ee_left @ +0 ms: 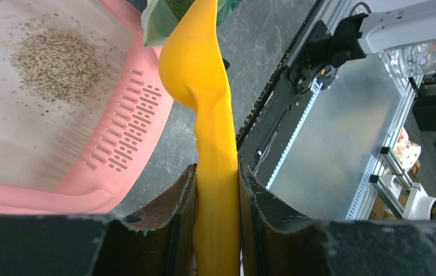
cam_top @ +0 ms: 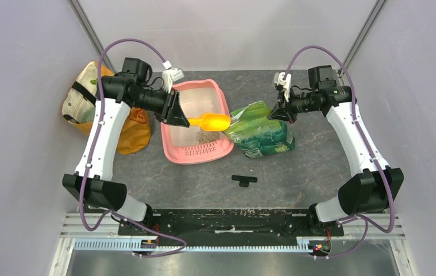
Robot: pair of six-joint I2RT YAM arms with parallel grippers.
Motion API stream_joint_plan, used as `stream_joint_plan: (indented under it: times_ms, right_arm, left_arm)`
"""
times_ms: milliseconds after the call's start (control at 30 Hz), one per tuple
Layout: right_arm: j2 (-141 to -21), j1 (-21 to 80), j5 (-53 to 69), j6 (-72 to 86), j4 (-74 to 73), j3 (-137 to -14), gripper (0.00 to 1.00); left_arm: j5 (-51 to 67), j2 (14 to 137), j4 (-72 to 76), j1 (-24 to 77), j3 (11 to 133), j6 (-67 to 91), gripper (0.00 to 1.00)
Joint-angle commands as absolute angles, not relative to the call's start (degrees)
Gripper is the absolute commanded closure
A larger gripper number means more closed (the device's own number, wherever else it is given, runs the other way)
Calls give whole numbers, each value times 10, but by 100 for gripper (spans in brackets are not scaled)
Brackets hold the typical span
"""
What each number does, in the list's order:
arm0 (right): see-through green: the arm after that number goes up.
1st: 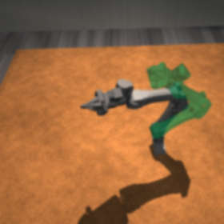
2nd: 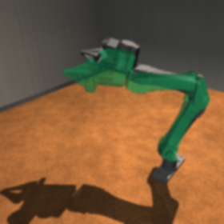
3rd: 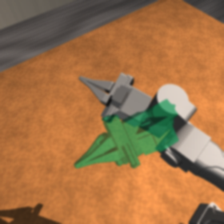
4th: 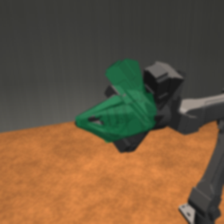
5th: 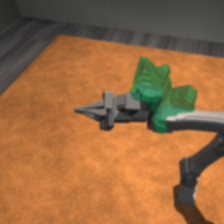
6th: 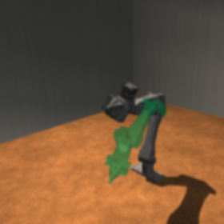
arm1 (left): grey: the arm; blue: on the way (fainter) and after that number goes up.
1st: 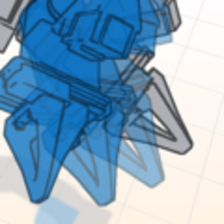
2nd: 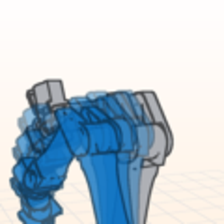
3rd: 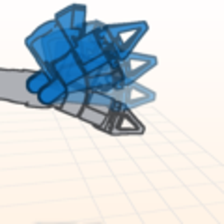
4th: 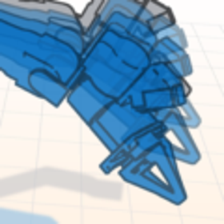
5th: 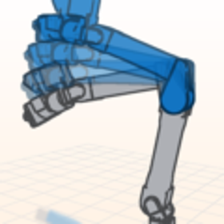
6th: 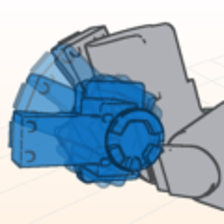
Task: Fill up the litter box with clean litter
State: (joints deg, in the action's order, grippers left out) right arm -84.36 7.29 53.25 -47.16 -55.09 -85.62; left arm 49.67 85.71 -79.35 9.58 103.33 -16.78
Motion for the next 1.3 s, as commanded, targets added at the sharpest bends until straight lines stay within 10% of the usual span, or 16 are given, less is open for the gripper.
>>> stream_joint_plan:
  times_ms: [0,1267]
  right_arm:
    - [-808,73,558,-491,-543,-862,100]
    - [-798,56,566,-592,-643,-871,100]
  left_arm:
    - [486,881,-803,122,1042,-206,98]
    - [425,980,-880,151,1200,-376,98]
